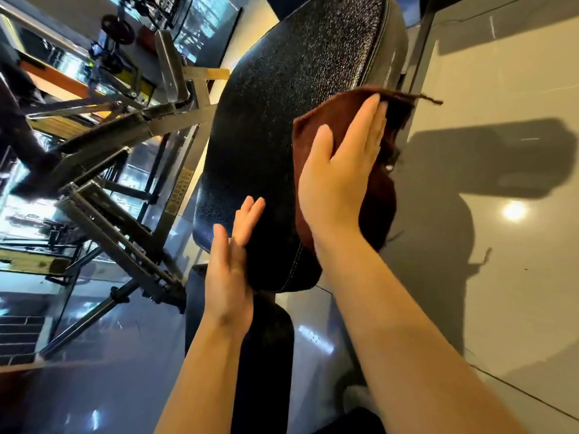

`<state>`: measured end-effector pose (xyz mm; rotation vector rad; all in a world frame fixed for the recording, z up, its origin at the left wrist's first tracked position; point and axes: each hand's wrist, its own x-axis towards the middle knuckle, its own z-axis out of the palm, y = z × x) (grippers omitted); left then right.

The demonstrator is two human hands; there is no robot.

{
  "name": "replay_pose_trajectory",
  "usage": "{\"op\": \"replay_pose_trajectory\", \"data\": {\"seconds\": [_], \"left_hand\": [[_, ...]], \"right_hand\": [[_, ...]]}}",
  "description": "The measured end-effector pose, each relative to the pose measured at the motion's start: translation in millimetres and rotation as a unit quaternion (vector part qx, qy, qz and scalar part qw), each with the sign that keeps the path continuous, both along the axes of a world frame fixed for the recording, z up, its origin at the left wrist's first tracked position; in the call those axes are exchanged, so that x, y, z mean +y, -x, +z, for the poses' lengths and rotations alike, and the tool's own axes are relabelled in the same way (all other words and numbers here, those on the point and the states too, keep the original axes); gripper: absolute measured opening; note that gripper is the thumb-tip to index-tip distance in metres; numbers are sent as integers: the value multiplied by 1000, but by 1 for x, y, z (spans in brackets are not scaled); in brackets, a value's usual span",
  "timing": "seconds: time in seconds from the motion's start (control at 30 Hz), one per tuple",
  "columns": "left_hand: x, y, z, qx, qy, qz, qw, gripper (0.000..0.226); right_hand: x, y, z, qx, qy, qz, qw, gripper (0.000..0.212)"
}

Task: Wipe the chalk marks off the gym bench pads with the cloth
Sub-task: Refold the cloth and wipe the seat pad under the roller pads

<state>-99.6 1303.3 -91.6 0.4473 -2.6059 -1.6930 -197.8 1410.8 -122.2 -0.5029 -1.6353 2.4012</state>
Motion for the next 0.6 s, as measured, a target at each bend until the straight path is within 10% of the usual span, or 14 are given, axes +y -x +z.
{"op": "replay_pose_trajectory", "data": {"seconds": [0.6], "left_hand": [[-4, 3, -3, -10, -23, -15, 1000, 59]], "right_hand": [[-53, -89, -28, 98, -110, -14, 989, 62]]}}
